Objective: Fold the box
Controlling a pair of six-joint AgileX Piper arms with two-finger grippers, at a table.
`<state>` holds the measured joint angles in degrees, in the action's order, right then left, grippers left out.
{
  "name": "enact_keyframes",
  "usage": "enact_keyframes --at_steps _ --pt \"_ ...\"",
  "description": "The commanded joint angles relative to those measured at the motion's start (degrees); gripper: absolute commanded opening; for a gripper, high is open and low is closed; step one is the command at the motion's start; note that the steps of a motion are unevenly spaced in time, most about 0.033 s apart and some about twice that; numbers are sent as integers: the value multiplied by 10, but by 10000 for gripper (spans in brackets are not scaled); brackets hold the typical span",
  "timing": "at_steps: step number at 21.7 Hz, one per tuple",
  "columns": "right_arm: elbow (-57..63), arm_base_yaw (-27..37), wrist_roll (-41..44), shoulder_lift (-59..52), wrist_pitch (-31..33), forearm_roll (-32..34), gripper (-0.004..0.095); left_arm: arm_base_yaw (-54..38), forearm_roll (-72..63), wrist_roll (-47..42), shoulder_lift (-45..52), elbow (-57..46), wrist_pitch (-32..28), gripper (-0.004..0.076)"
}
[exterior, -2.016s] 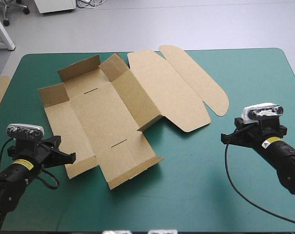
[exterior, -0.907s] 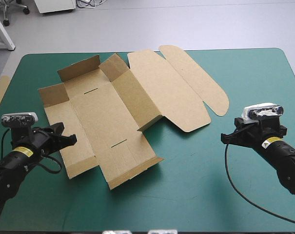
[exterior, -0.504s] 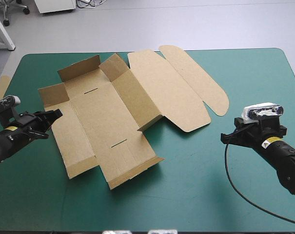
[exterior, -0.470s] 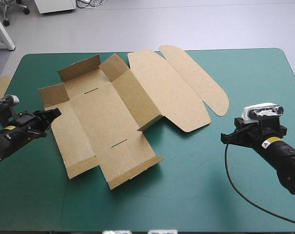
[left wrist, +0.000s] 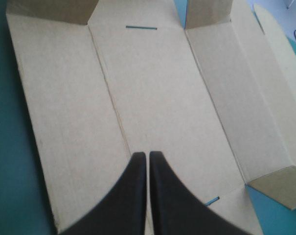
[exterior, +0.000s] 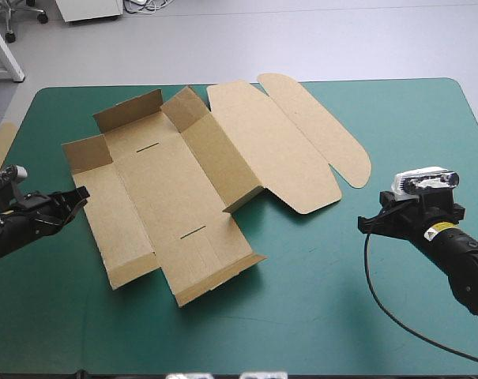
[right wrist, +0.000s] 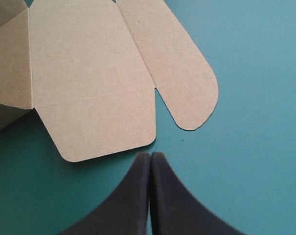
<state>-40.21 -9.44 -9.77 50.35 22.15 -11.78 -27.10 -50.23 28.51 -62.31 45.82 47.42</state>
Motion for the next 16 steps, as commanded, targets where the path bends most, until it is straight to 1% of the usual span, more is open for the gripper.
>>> enact_keyframes --at_steps 1,6,9,10,12,14,16 --pt "-16 0 2 -7 -33 -4 -19 -1 -3 -4 8 -20 -8 13" --pt "-16 0 2 -7 -32 -4 -19 -3 -13 10 8 -98 -19 13" --pt "-16 0 2 -7 -30 -4 -19 -9 -56 46 8 -110 -9 13" --pt "-16 0 2 -7 -29 -4 -19 -26 -100 72 8 -110 7 13" --pt "-16 0 2 -7 -29 -4 -19 -42 -140 100 2 -110 33 13" --pt "-16 0 2 -7 -29 -4 -19 -43 -156 120 -10 -110 42 13" --pt "-16 0 2 -7 -26 -4 -19 -54 -152 122 -21 -110 33 13"
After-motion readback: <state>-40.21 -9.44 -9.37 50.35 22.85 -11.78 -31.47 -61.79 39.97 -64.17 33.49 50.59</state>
